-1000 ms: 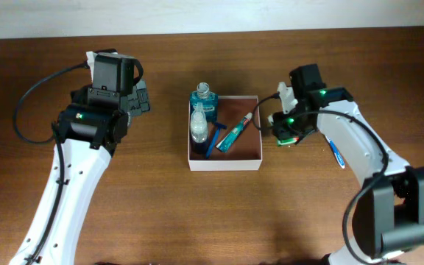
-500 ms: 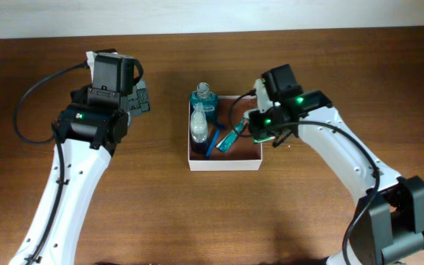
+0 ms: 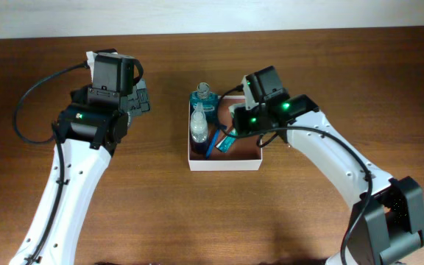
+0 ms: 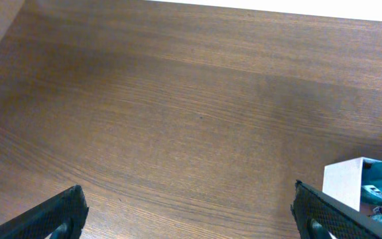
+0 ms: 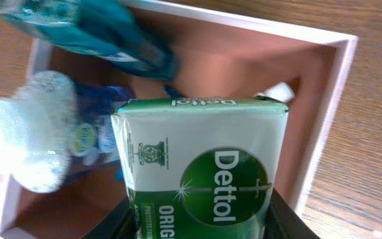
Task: Pack container
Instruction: 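Carry the Dettol soap bar with right gripper into the box and release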
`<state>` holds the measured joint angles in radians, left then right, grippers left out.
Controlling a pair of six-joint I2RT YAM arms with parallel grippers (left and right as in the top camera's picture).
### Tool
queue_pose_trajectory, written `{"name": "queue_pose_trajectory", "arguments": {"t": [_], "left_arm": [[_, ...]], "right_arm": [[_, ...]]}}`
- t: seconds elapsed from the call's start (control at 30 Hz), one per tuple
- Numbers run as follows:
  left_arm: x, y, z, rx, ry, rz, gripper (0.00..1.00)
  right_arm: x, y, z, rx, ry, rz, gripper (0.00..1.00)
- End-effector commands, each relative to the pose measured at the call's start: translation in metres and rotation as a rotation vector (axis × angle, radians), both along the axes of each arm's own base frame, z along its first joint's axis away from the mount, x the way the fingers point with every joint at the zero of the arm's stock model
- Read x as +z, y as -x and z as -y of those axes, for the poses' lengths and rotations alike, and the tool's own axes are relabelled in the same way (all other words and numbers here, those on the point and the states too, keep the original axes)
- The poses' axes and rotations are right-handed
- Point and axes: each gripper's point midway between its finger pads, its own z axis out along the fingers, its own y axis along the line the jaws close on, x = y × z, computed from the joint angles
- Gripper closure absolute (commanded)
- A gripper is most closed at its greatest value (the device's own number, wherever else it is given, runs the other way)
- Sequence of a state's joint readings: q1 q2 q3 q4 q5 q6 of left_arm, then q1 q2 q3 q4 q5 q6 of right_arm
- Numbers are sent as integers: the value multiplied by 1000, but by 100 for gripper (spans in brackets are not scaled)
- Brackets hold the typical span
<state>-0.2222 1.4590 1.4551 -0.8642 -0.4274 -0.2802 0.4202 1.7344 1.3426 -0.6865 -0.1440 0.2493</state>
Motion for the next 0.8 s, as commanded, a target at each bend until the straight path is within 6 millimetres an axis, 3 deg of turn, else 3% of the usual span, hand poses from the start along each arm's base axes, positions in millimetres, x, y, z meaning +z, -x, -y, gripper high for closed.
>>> {"name": "queue_pose_trajectory", "arguments": {"t": [0.0, 0.63, 0.77], "left_arm": [[3, -2, -3, 9, -12, 7, 1], [3, -2, -3, 9, -12, 7, 1], [3, -2, -3, 9, -12, 7, 1]], "right_arm": [[13, 4, -17, 12, -29, 35, 62], [-42, -1, -12, -100, 45, -69, 61], [-40, -4, -14, -97, 33, -56, 36]]}}
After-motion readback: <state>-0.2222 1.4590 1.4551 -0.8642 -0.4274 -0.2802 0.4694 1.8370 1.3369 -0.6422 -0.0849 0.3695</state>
